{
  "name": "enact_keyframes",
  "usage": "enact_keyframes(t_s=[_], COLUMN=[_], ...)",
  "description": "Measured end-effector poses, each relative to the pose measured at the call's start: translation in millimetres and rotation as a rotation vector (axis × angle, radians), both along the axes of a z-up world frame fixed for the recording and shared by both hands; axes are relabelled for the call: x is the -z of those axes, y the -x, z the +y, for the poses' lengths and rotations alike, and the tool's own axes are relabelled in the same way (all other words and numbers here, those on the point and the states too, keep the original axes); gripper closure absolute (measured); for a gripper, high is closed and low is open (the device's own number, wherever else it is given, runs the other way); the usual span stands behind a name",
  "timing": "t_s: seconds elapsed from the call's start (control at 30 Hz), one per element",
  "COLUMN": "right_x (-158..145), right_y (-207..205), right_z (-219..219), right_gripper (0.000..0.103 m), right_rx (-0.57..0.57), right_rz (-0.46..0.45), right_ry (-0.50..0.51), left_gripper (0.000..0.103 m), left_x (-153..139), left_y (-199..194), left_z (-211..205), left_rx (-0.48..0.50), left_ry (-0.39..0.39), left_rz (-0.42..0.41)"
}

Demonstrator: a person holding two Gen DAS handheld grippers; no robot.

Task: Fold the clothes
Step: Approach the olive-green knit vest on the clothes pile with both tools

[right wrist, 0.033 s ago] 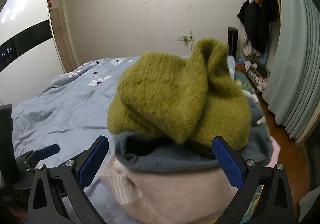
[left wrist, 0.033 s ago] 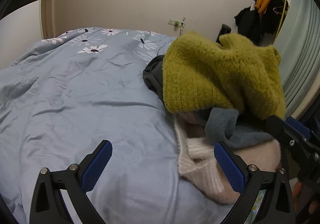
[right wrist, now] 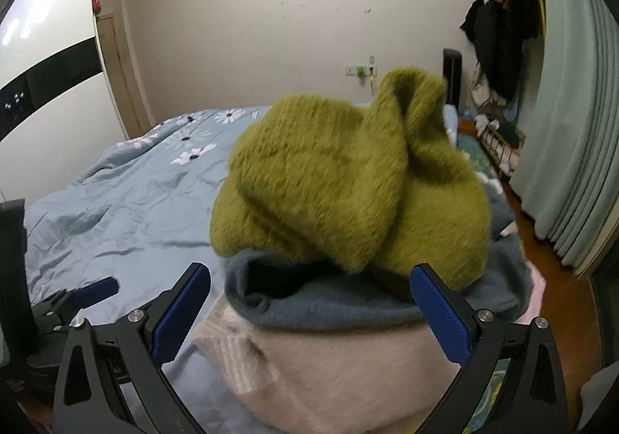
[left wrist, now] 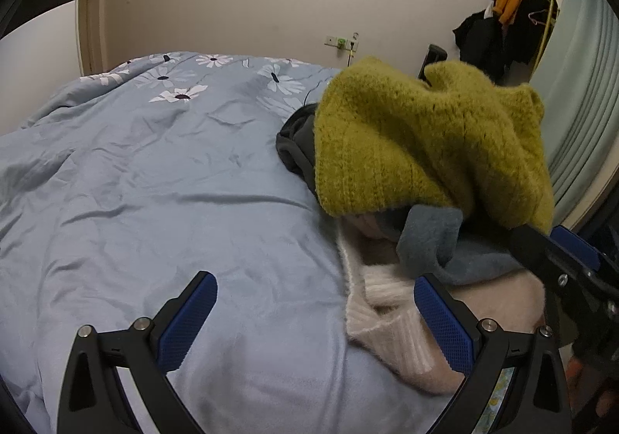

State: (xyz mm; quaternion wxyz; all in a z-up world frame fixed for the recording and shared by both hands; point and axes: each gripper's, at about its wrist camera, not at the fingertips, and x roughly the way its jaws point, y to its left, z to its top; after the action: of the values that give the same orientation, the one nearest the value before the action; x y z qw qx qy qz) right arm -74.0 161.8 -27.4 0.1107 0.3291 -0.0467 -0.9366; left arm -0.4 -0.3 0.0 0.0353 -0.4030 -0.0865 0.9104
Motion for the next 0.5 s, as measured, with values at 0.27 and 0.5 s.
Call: enact_keyframes(t_s=[0.27, 0.5], right_x=[2.7, 3.8], right_y=[-35.7, -34.6], right_z=[-4.1, -0.4], right_gripper=[0.0, 0.0], right_rx=[-0.018, -0.048], right_rz=[0.052, -0.045], right_ry=[-0.07, -0.062], left_gripper=[0.0, 0.0], left_x=[13.1, 24.4], left_y=[4.9, 12.5], left_z=[-5.0, -9.8], left_rx=[-0.034, -0.05], left_ry=[-0.011, -0.024], left_rz=[-0.004, -0.033])
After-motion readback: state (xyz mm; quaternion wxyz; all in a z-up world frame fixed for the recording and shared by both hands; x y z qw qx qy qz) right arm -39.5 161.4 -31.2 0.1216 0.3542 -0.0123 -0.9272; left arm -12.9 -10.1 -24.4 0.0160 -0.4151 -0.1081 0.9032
